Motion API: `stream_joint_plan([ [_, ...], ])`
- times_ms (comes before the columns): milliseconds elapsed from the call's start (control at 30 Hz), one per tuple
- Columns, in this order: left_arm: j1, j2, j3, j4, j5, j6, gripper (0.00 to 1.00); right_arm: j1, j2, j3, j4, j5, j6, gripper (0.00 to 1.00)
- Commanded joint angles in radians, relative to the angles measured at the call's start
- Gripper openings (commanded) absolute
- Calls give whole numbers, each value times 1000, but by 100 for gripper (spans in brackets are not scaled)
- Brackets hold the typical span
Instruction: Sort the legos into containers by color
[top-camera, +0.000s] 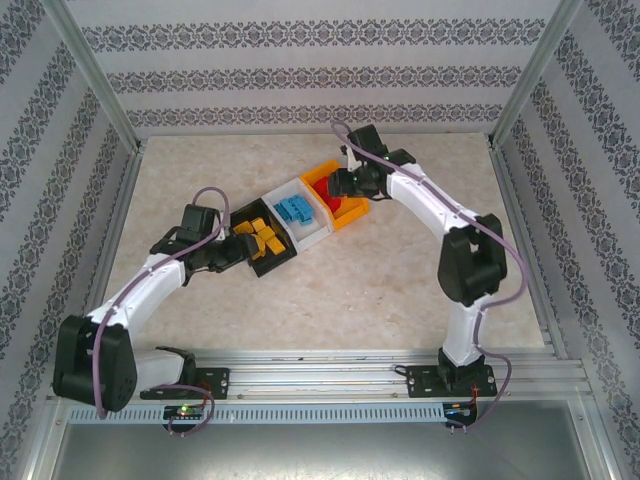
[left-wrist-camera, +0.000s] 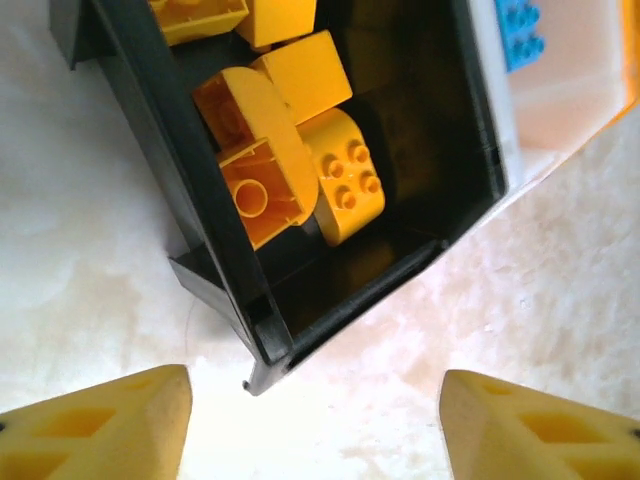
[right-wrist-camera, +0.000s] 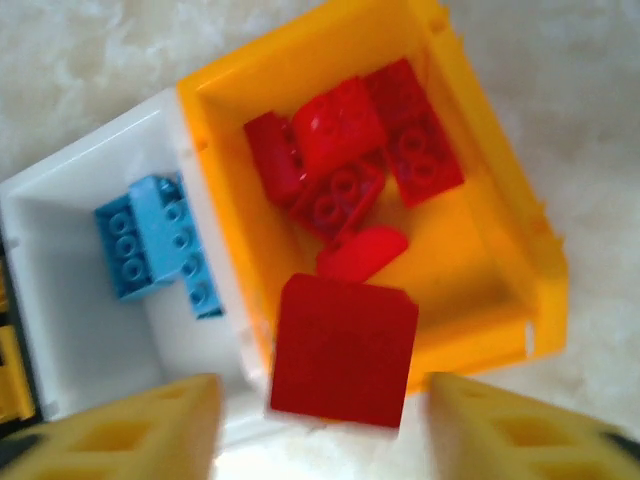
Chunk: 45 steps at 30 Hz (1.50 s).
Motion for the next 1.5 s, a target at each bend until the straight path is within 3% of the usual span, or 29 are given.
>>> stream_joint_plan([
  [0,25,-83,19,-103,-40,44,96,-17,58,87,-72,36,-6,74],
  [133,60,-169,66,-184,-94,94,100,-59,-49,-21,15,55,21,82],
  [333,93,-241,136,-206,-229,157,100,-206,-458,-563,392,103,51,84],
  [467,103,-253,146,-171,-307,185,100,-334,-631,-836,607,65,-56,85],
  [600,107,-332,32,3,-365,252,100,-359,-719,-1013,774,170,-267,86],
  [767,108,-458,-172,259,-499,311,100,-399,-642,-1130,1002,173,-303,89],
  [967,120,-412,-256,420,-558,409,100,-396,-545,-1176,1175,132,-328,88],
  [1100,136,-314,-304,585,-555,515,100,-396,-505,-1301,1425,123,-331,88],
  [1200,155,-217,-359,756,-533,576,100,-400,-499,-1308,1438,128,-321,89],
  [1467,173,146,-311,998,-392,602,100,-405,-486,-1325,1482,124,-320,89],
])
